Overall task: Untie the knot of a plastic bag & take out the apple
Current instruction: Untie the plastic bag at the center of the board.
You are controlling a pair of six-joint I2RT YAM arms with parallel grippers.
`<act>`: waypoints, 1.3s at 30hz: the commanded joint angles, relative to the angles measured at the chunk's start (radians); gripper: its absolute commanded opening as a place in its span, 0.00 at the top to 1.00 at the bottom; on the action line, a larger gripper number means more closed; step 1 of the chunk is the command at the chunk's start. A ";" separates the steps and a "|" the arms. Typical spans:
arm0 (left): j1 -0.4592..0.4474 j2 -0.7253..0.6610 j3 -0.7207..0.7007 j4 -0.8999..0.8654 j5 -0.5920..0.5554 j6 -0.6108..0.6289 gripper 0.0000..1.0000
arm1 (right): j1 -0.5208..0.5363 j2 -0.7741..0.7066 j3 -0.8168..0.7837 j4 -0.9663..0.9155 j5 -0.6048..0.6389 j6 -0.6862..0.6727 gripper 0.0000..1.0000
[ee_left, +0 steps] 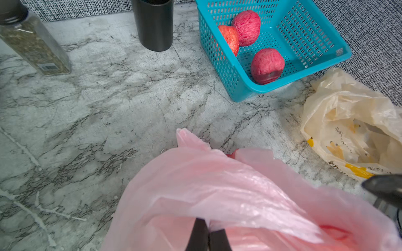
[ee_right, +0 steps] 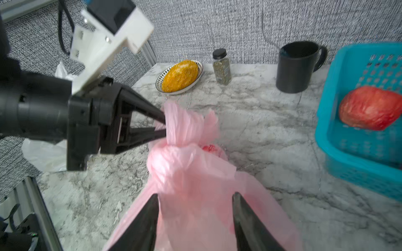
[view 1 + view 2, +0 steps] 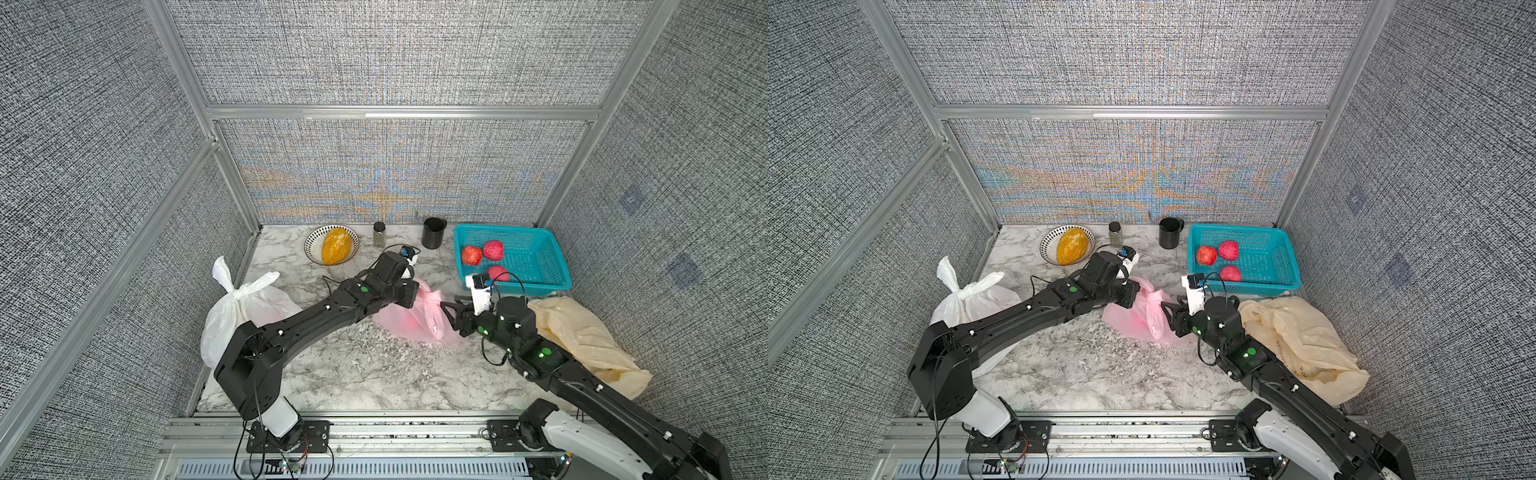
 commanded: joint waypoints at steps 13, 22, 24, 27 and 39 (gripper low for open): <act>0.000 -0.011 0.060 -0.088 -0.008 0.033 1.00 | 0.061 0.225 0.316 -0.154 -0.014 -0.347 0.44; 0.000 -0.017 0.067 -0.095 -0.005 0.034 1.00 | 0.107 0.315 0.324 -0.207 0.049 -0.373 0.52; 0.000 -0.020 0.070 -0.102 -0.009 0.036 1.00 | 0.107 0.309 0.313 -0.220 0.058 -0.369 0.56; 0.001 -0.021 0.072 -0.108 -0.025 0.040 1.00 | 0.107 0.289 0.295 -0.244 0.084 -0.350 0.70; 0.013 0.014 0.065 -0.098 -0.066 0.018 1.00 | 0.102 0.077 0.145 -0.203 0.083 -0.240 1.00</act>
